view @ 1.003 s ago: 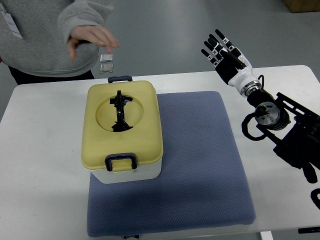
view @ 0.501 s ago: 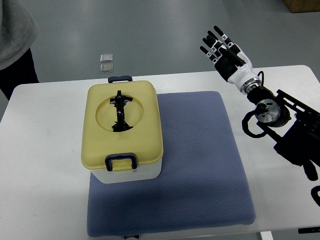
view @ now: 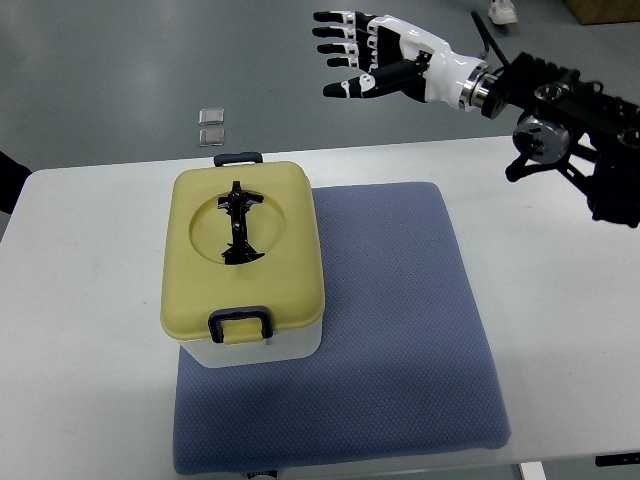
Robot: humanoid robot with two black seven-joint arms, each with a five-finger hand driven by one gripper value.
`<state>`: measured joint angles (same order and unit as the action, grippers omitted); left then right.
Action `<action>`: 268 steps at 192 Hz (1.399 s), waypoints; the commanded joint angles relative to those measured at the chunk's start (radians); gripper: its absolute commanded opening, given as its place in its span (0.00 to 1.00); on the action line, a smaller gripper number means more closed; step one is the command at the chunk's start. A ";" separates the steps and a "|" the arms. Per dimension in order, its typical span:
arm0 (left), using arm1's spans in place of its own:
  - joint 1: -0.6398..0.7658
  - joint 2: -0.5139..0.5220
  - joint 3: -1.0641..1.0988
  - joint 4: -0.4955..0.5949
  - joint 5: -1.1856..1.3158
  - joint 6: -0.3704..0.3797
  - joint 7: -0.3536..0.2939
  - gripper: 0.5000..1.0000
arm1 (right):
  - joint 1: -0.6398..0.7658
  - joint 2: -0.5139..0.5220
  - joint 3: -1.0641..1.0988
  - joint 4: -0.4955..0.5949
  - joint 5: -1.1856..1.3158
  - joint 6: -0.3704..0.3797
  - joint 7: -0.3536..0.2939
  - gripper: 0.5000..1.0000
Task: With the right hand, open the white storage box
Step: 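Move the right hand over the lid's black top handle, then lower the right hand and close its fingers around the black handle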
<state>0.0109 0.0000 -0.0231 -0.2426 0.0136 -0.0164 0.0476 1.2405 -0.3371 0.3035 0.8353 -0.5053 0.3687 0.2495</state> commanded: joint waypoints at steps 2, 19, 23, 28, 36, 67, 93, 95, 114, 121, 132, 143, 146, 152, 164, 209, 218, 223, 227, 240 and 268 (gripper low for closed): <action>0.000 0.000 0.000 0.000 0.000 0.000 0.000 1.00 | 0.186 -0.016 -0.228 0.034 -0.093 0.013 0.008 0.86; 0.000 0.000 0.000 0.000 0.000 0.000 0.000 1.00 | 0.295 -0.014 -0.323 0.087 -0.196 0.029 0.010 0.86; 0.000 0.000 0.000 0.000 0.000 0.001 0.000 1.00 | 0.321 -0.013 -0.339 0.099 -0.226 0.036 0.010 0.86; 0.000 0.000 0.000 0.000 0.000 0.000 0.000 1.00 | 0.344 -0.013 -0.350 0.111 -0.259 0.044 0.011 0.86; 0.000 0.000 0.000 0.000 0.000 0.000 0.000 1.00 | 0.381 -0.008 -0.371 0.131 -0.328 0.056 0.019 0.86; 0.000 0.000 -0.001 0.003 0.000 0.001 0.000 1.00 | 0.456 0.012 -0.419 0.154 -0.641 0.056 0.145 0.86; 0.000 0.000 -0.001 0.006 0.000 0.001 0.000 1.00 | 0.455 0.030 -0.417 0.177 -0.780 -0.005 0.252 0.86; 0.001 0.000 -0.001 0.006 0.000 0.000 0.000 1.00 | 0.455 0.030 -0.417 0.180 -0.783 -0.014 0.258 0.86; 0.001 0.000 -0.001 0.005 0.000 0.001 0.000 1.00 | 0.451 0.044 -0.417 0.196 -0.789 -0.077 0.283 0.86; 0.001 0.000 -0.001 0.006 0.000 0.001 0.000 1.00 | 0.448 0.046 -0.417 0.196 -0.788 -0.089 0.286 0.86; 0.001 0.000 -0.001 0.005 0.000 0.001 0.000 1.00 | 0.444 0.052 -0.416 0.196 -0.788 -0.128 0.300 0.86; 0.001 0.000 -0.001 0.005 0.000 0.001 0.000 1.00 | 0.438 0.058 -0.416 0.197 -0.788 -0.162 0.312 0.86; 0.001 0.000 -0.001 0.005 0.000 0.001 0.000 1.00 | 0.436 0.059 -0.416 0.197 -0.788 -0.168 0.313 0.86; 0.001 0.000 -0.001 0.005 0.000 0.001 0.000 1.00 | 0.428 0.064 -0.416 0.197 -0.788 -0.180 0.320 0.86; 0.001 0.000 -0.001 0.006 0.000 0.001 0.000 1.00 | 0.418 0.064 -0.417 0.197 -0.788 -0.186 0.324 0.86; 0.001 0.000 -0.001 0.006 0.000 0.001 0.000 1.00 | 0.372 0.070 -0.417 0.196 -0.797 -0.205 0.324 0.86; 0.001 0.000 -0.001 0.006 0.000 0.001 0.000 1.00 | 0.364 0.072 -0.417 0.196 -0.797 -0.208 0.324 0.86; 0.001 0.000 -0.001 0.006 0.000 0.001 0.000 1.00 | 0.358 0.073 -0.419 0.196 -0.797 -0.214 0.324 0.86; 0.001 0.000 -0.001 0.006 0.000 0.001 0.000 1.00 | 0.353 0.076 -0.419 0.196 -0.799 -0.220 0.324 0.86; 0.001 0.000 -0.003 0.008 0.000 0.001 0.000 1.00 | 0.340 0.084 -0.419 0.196 -0.803 -0.237 0.324 0.86; 0.001 0.000 -0.003 0.009 0.000 0.001 0.000 1.00 | 0.318 0.089 -0.419 0.194 -0.806 -0.267 0.323 0.86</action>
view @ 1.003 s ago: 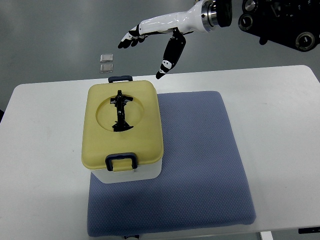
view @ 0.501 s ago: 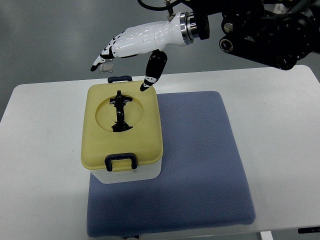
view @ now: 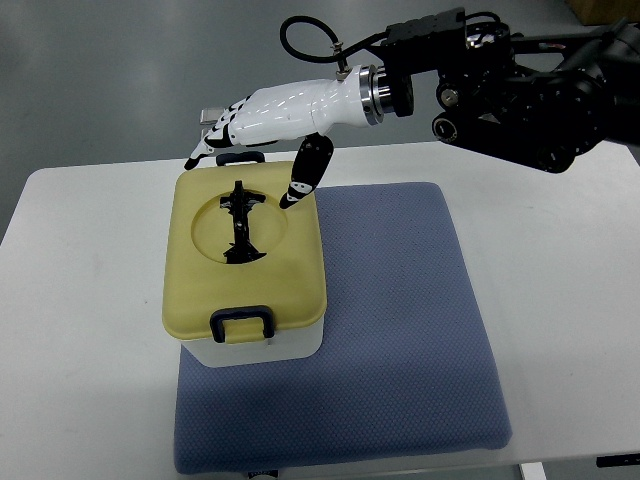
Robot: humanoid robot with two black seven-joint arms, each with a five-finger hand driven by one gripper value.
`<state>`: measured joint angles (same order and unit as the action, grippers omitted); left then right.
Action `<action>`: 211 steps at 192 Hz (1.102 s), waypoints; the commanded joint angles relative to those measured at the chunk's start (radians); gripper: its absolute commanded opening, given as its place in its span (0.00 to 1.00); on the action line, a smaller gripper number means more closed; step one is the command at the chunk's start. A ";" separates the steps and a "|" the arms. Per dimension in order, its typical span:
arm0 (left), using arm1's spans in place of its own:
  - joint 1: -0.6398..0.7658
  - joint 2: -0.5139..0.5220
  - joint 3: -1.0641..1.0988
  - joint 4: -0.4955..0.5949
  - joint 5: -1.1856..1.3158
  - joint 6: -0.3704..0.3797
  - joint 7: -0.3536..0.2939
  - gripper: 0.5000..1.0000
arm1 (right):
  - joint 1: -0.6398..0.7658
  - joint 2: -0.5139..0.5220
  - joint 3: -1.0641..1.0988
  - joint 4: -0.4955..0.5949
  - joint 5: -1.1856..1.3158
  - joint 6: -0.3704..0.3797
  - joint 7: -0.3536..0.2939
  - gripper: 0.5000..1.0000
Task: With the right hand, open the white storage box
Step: 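Lower the right hand and close its fingers around the black handle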
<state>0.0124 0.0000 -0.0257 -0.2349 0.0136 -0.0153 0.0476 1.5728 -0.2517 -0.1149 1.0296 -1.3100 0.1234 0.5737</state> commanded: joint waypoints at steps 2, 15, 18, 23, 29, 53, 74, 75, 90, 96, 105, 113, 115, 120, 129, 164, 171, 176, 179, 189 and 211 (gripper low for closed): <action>0.000 0.000 0.000 0.002 0.000 0.000 0.000 1.00 | -0.016 0.005 0.000 0.000 -0.002 -0.027 -0.002 0.86; 0.000 0.000 0.000 0.002 0.000 0.000 0.000 1.00 | -0.023 0.014 0.000 0.000 -0.002 -0.039 -0.002 0.86; 0.000 0.000 0.000 0.002 0.000 0.000 0.000 1.00 | -0.025 0.018 0.000 0.000 -0.002 -0.044 -0.002 0.86; 0.000 0.000 0.000 0.002 0.000 0.000 0.000 1.00 | -0.028 0.022 0.000 0.000 -0.002 -0.047 -0.003 0.86; 0.000 0.000 0.000 0.002 -0.001 0.000 0.000 1.00 | -0.033 0.028 -0.002 -0.003 -0.003 -0.053 -0.003 0.86; 0.000 0.000 0.000 0.002 0.000 0.000 0.000 1.00 | -0.048 0.048 -0.003 -0.011 -0.003 -0.065 -0.003 0.85; 0.000 0.000 0.000 0.002 0.000 0.000 0.000 1.00 | -0.057 0.055 -0.003 -0.013 -0.005 -0.077 -0.005 0.83; 0.000 0.000 0.000 0.003 0.000 0.000 0.000 1.00 | -0.059 0.055 -0.003 -0.014 -0.005 -0.080 -0.006 0.83; 0.000 0.000 0.000 0.003 -0.001 0.000 0.000 1.00 | -0.062 0.066 -0.005 -0.016 -0.003 -0.091 -0.006 0.83; 0.000 0.000 0.000 0.003 0.000 -0.002 0.000 1.00 | -0.062 0.069 -0.008 -0.016 -0.005 -0.094 -0.006 0.82; 0.000 0.000 0.000 0.003 -0.001 0.000 0.000 1.00 | -0.065 0.071 -0.011 -0.016 -0.005 -0.100 -0.008 0.81; 0.000 0.000 0.000 0.002 0.000 0.000 0.000 1.00 | -0.073 0.075 -0.011 -0.020 -0.005 -0.107 -0.008 0.81; 0.000 0.000 0.000 0.002 0.000 0.000 0.000 1.00 | -0.074 0.077 -0.011 -0.022 -0.003 -0.108 -0.008 0.81; 0.000 0.000 0.000 0.002 0.000 0.000 0.000 1.00 | -0.077 0.078 -0.011 -0.025 -0.005 -0.113 -0.008 0.81; 0.000 0.000 0.000 0.002 0.000 0.000 0.000 1.00 | -0.082 0.083 -0.012 -0.028 -0.005 -0.120 -0.008 0.80; 0.000 0.000 0.000 0.002 -0.001 0.000 0.000 1.00 | -0.093 0.092 -0.017 -0.029 -0.005 -0.149 -0.008 0.58; 0.000 0.000 0.000 0.003 -0.001 0.000 0.000 1.00 | -0.094 0.095 -0.019 -0.029 -0.005 -0.154 -0.008 0.49; 0.000 0.000 0.000 0.002 0.000 0.000 0.000 1.00 | -0.096 0.097 -0.020 -0.029 -0.005 -0.159 -0.008 0.37; 0.000 0.000 0.000 0.002 0.000 0.000 0.000 1.00 | -0.097 0.097 -0.022 -0.029 -0.005 -0.159 -0.008 0.32; 0.000 0.000 0.000 0.002 0.000 0.000 0.000 1.00 | -0.097 0.097 -0.028 -0.029 -0.005 -0.169 -0.008 0.13; 0.000 0.000 0.000 0.002 0.000 0.000 0.000 1.00 | -0.096 0.097 -0.031 -0.029 -0.009 -0.206 -0.012 0.00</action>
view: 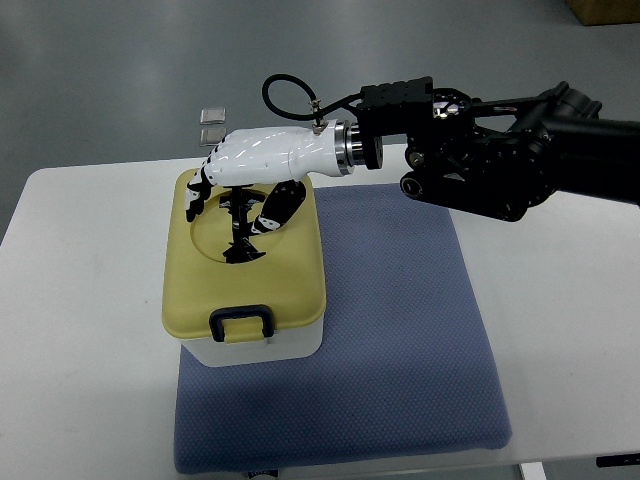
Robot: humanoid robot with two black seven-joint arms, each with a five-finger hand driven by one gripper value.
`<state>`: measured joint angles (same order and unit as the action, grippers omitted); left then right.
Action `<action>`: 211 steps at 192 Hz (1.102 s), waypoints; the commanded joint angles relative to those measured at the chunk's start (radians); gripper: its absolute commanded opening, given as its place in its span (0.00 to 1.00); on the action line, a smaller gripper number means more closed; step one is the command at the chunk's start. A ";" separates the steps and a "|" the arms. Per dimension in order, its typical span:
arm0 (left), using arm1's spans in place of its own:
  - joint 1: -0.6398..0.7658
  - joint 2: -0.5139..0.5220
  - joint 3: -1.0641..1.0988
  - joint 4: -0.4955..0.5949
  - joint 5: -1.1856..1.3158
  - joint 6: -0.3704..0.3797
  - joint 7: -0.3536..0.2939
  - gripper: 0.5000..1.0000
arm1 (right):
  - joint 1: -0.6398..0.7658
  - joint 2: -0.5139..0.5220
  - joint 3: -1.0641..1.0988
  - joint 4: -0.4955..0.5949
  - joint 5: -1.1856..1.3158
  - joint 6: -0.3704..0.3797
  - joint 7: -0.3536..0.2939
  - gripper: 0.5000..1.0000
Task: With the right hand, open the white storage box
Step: 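Lower the right hand and close its fingers around the black handle, then lift the yellow lid off the box with the right hand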
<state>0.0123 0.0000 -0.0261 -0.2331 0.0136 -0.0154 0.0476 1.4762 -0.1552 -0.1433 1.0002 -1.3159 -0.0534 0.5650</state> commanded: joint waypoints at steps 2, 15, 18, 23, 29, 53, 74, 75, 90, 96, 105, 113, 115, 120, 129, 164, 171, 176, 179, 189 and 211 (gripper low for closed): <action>0.000 0.000 0.000 0.000 0.000 0.000 0.000 1.00 | 0.001 0.000 -0.002 0.000 -0.003 -0.031 -0.004 0.00; 0.000 0.000 0.000 0.000 0.000 0.000 0.000 1.00 | 0.001 0.000 -0.001 0.000 -0.002 -0.040 -0.005 0.00; 0.000 0.000 0.000 0.000 0.000 0.000 0.000 1.00 | 0.001 0.000 -0.001 0.000 -0.002 -0.040 -0.005 0.00; 0.000 0.000 0.000 0.000 0.000 0.000 0.000 1.00 | 0.001 0.000 -0.001 0.000 -0.002 -0.042 -0.005 0.00; 0.000 0.000 0.000 0.000 0.000 0.000 0.000 1.00 | 0.001 0.000 -0.001 0.000 -0.002 -0.042 -0.007 0.00; 0.000 0.000 0.000 0.000 0.000 0.000 0.000 1.00 | 0.003 -0.003 0.002 0.002 -0.002 -0.048 -0.004 0.00; 0.000 0.000 0.000 0.000 0.000 -0.002 0.000 1.00 | 0.016 -0.014 0.005 0.008 0.010 -0.045 0.001 0.00; 0.000 0.000 0.000 0.000 0.000 0.000 0.000 1.00 | 0.018 -0.015 0.008 0.009 0.010 -0.043 0.001 0.00; 0.000 0.000 0.000 0.000 0.000 0.000 0.000 1.00 | 0.046 -0.021 0.011 0.014 0.015 -0.040 0.004 0.00; 0.000 0.000 0.000 0.000 0.000 0.000 0.000 1.00 | 0.077 -0.033 0.011 0.017 0.020 -0.034 0.007 0.00; 0.000 0.000 0.000 0.000 0.000 0.000 0.000 1.00 | 0.093 -0.055 0.013 0.021 0.021 -0.019 0.009 0.00; 0.000 0.000 0.000 0.000 0.000 0.000 0.000 1.00 | 0.108 -0.070 0.014 0.032 0.021 -0.002 0.012 0.00; 0.000 0.000 0.000 0.000 0.000 0.000 0.000 1.00 | 0.113 -0.073 0.014 0.035 0.021 0.003 0.015 0.00; 0.000 0.000 0.000 0.000 0.000 0.000 0.000 1.00 | 0.121 -0.083 0.014 0.040 0.023 0.010 0.018 0.00; 0.000 0.000 0.000 0.000 0.000 0.000 0.000 1.00 | 0.133 -0.101 0.014 0.054 0.023 0.024 0.026 0.00; 0.000 0.000 0.000 0.000 0.000 0.000 0.000 1.00 | 0.142 -0.191 0.014 0.098 0.023 0.073 0.032 0.00; 0.000 0.000 0.000 0.000 0.000 0.000 0.000 1.00 | 0.141 -0.214 0.014 0.107 0.023 0.076 0.032 0.00; 0.000 0.000 0.000 0.000 0.000 0.000 0.000 1.00 | 0.141 -0.225 0.014 0.114 0.023 0.076 0.032 0.00; 0.000 0.000 0.002 0.000 0.000 0.000 0.000 1.00 | 0.142 -0.230 0.014 0.117 0.023 0.076 0.032 0.00; 0.000 0.000 0.002 0.000 0.000 -0.002 0.000 1.00 | 0.142 -0.254 0.014 0.127 0.023 0.076 0.032 0.00; 0.000 0.000 0.003 -0.002 0.000 0.000 0.000 1.00 | 0.142 -0.310 0.016 0.141 0.023 0.076 0.041 0.00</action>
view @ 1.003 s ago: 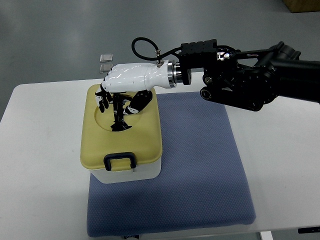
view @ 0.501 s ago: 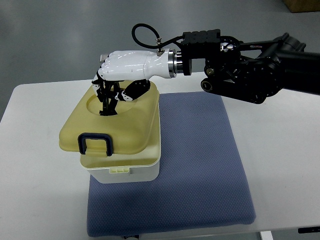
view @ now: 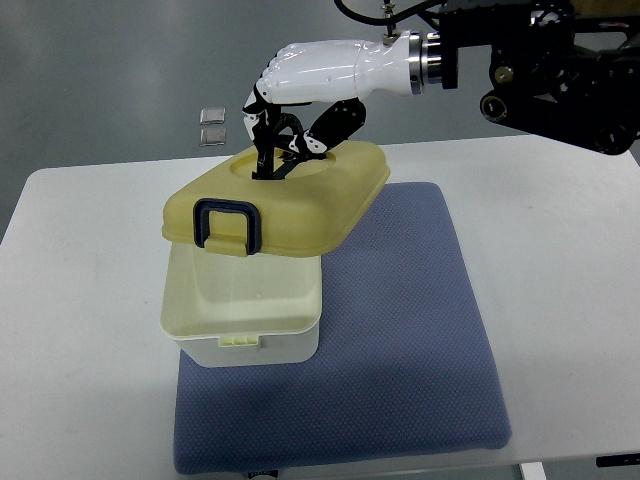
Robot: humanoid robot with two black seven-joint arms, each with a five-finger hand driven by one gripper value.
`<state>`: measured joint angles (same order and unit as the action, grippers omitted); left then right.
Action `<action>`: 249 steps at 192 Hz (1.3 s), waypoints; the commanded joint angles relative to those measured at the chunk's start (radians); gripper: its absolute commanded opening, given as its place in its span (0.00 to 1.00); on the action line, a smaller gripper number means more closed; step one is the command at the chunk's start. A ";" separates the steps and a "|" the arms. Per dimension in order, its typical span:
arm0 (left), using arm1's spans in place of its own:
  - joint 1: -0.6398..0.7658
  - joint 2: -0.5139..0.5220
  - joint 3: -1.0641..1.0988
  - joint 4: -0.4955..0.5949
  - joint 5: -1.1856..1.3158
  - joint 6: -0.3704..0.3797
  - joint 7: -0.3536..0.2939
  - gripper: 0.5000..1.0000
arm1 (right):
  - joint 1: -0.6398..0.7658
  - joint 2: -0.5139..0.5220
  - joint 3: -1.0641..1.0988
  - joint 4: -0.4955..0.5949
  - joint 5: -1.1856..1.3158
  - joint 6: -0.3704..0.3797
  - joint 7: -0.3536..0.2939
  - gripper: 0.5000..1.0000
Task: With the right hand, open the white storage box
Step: 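Lift the yellow lid off the box with the right hand, then lower the lid onto the blue mat beside the box and release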
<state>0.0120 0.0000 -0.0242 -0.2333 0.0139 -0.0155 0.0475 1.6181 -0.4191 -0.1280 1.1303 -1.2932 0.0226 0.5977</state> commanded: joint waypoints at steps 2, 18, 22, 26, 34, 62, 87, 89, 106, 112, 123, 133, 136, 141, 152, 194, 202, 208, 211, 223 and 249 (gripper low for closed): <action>0.000 0.000 0.001 -0.001 0.000 0.000 0.000 1.00 | 0.000 -0.050 0.001 0.011 0.000 0.002 0.010 0.00; 0.000 0.000 0.003 -0.001 0.000 0.000 0.000 1.00 | -0.001 -0.086 -0.001 0.012 -0.002 0.002 0.013 0.00; 0.000 0.000 0.003 -0.001 0.000 -0.001 0.000 1.00 | -0.001 -0.096 -0.001 0.012 -0.002 0.004 0.013 0.00; 0.000 0.000 0.003 -0.001 0.000 -0.001 0.000 1.00 | -0.001 -0.101 -0.001 0.012 -0.002 0.005 0.013 0.00; 0.000 0.000 0.003 -0.003 0.000 -0.001 0.000 1.00 | -0.003 -0.124 -0.002 0.012 -0.002 0.011 0.013 0.00; 0.000 0.000 0.003 -0.008 0.000 -0.001 0.002 1.00 | -0.018 -0.194 -0.013 0.012 -0.005 0.030 0.013 0.00; 0.000 0.000 0.003 -0.008 0.000 -0.001 0.002 1.00 | -0.055 -0.248 -0.016 0.012 -0.014 0.031 0.013 0.00; 0.000 0.000 0.003 -0.008 0.000 -0.001 0.002 1.00 | -0.060 -0.253 -0.016 0.012 -0.015 0.031 0.013 0.00; 0.000 0.000 0.003 -0.006 0.000 -0.001 0.002 1.00 | -0.090 -0.283 -0.028 0.012 -0.025 0.031 0.013 0.00; 0.000 0.000 0.003 -0.005 0.000 -0.001 0.002 1.00 | -0.103 -0.294 -0.039 0.012 -0.026 0.031 0.013 0.00; 0.000 0.000 0.003 -0.005 0.000 -0.001 0.002 1.00 | -0.119 -0.316 -0.061 0.011 -0.034 0.030 0.013 0.00; 0.000 0.000 0.001 -0.005 0.000 -0.001 0.002 1.00 | -0.136 -0.333 -0.076 0.008 -0.037 0.028 0.013 0.00; 0.000 0.000 0.003 -0.005 0.000 -0.001 0.002 1.00 | -0.139 -0.336 -0.081 0.006 -0.037 0.027 0.013 0.00; 0.000 0.000 0.001 -0.003 0.000 -0.001 0.002 1.00 | -0.147 -0.342 -0.087 0.006 -0.037 0.027 0.013 0.00; 0.000 0.000 0.001 -0.005 0.000 -0.001 0.002 1.00 | -0.167 -0.357 -0.094 0.002 -0.038 0.022 0.013 0.00; 0.000 0.000 0.004 -0.011 0.001 -0.001 0.002 1.00 | -0.276 -0.374 -0.096 -0.011 -0.048 -0.027 0.013 0.00; 0.000 0.000 0.004 -0.011 0.001 -0.001 0.002 1.00 | -0.291 -0.369 -0.096 -0.018 -0.049 -0.039 0.013 0.00; 0.000 0.000 0.004 -0.011 0.001 -0.001 0.002 1.00 | -0.310 -0.365 -0.096 -0.026 -0.054 -0.050 0.013 0.00; 0.000 0.000 0.004 -0.011 0.001 -0.001 0.002 1.00 | -0.320 -0.363 -0.096 -0.032 -0.057 -0.058 0.013 0.00; 0.000 0.000 0.006 -0.009 0.001 -0.001 0.002 1.00 | -0.345 -0.354 -0.094 -0.047 -0.064 -0.073 0.013 0.00; 0.000 0.000 0.003 -0.005 0.000 -0.001 0.002 1.00 | -0.406 -0.311 -0.094 -0.058 -0.066 -0.119 0.013 0.00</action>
<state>0.0123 0.0000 -0.0197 -0.2411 0.0146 -0.0169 0.0491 1.2527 -0.7585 -0.2235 1.0790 -1.3574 -0.0629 0.6109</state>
